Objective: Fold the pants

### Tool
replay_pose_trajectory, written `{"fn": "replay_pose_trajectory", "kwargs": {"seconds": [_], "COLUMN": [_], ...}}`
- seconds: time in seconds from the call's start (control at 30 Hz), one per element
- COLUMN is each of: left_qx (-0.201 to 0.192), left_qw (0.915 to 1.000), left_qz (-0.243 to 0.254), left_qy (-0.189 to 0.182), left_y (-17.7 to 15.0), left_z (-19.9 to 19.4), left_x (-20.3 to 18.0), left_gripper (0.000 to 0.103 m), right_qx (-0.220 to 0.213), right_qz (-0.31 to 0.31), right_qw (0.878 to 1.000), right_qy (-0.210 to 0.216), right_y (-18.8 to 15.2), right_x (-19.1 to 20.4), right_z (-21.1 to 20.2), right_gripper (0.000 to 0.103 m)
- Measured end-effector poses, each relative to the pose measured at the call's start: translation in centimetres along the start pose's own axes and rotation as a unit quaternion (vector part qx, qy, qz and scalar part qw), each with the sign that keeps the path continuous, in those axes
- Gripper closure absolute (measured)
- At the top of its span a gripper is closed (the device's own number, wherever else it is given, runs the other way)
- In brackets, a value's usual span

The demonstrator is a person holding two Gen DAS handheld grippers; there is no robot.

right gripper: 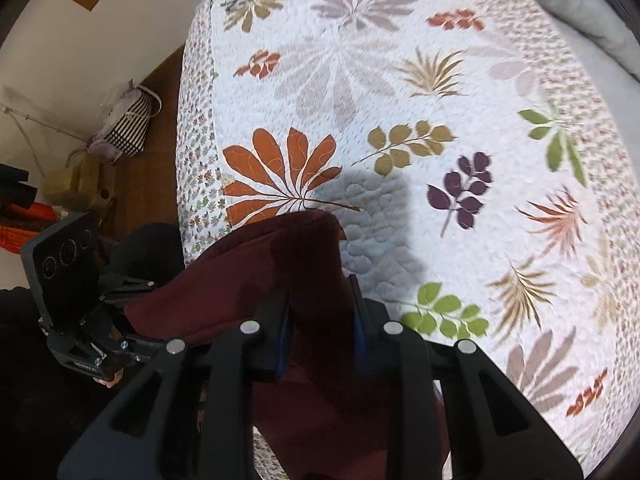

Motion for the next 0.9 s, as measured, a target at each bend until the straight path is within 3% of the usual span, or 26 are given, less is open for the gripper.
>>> {"fn": "replay_pose_trajectory", "kwargs": {"seconds": [0.4,0.9], "left_qx": [0.009,0.034], "left_qw": [0.9972,0.9857], "left_qz": [0.073,0.158], "left_qy": [-0.018,-0.047], "left_y": [-0.8,-3.4], "left_z": [-0.3,0.3], "left_x": [-6.6,-14.5], "left_gripper": [0.070,0.070], "right_qx": [-0.049,-0.111], "right_qz": [0.010,0.055], "right_qw": [0.997,0.987], "right_qy": [-0.053,-0.102], "right_y": [-4.5,-12.3], "right_x": [1.3,1.8], "right_z": [-6.7,-14.0], "right_gripper": [0.080,0.082]}}
Point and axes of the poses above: each gripper's, at about its wrist camera, not at the fingertips, and z roughly the way its jaws point, x to its left, y to its top, the point moved 3 cm from there along z, roughly the way its jaws point, and after that the axes turned 3 degrees about -y, right-handed, at the moved point
